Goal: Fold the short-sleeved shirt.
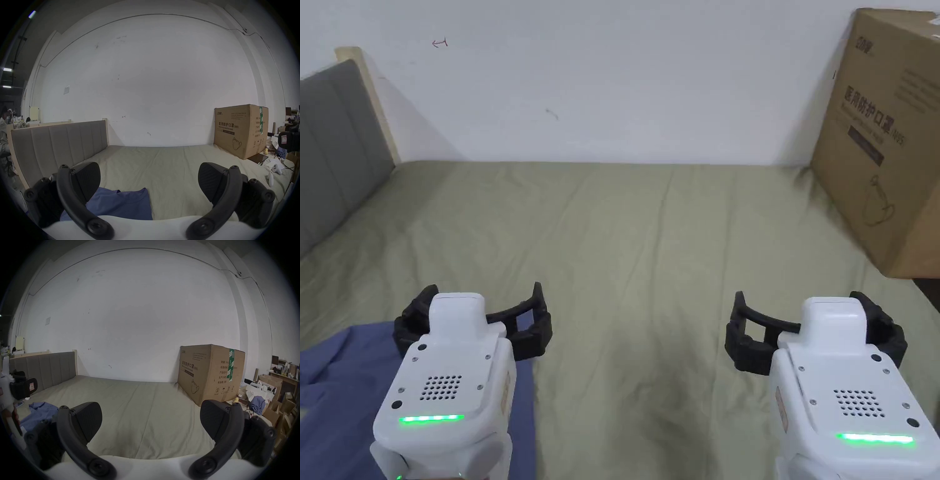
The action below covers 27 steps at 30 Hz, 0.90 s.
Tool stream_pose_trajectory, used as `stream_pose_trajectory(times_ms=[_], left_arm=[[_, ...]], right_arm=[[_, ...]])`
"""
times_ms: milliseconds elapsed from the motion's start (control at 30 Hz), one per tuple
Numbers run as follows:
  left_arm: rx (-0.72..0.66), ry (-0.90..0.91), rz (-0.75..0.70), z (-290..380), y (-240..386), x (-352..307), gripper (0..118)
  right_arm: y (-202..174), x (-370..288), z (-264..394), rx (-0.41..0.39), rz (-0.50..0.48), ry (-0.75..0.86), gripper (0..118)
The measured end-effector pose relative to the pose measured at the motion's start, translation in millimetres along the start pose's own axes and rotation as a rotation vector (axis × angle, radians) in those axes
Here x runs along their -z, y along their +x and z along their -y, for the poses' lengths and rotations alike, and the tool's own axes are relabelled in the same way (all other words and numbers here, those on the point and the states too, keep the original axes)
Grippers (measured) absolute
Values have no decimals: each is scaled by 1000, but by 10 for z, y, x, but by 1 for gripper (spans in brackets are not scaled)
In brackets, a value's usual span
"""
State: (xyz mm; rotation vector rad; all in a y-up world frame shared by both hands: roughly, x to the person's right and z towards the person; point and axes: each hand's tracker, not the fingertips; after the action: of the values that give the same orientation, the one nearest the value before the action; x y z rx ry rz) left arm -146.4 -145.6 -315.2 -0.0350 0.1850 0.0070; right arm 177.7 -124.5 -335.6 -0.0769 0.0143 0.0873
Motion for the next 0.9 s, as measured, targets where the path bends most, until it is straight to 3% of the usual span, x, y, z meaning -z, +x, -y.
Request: stream_pose_trajectory(times_ms=[900], left_arm=[[-10, 10, 21, 1, -19, -4, 118]], right_arm=[[-13, -11, -29, -4, -34, -7, 118]])
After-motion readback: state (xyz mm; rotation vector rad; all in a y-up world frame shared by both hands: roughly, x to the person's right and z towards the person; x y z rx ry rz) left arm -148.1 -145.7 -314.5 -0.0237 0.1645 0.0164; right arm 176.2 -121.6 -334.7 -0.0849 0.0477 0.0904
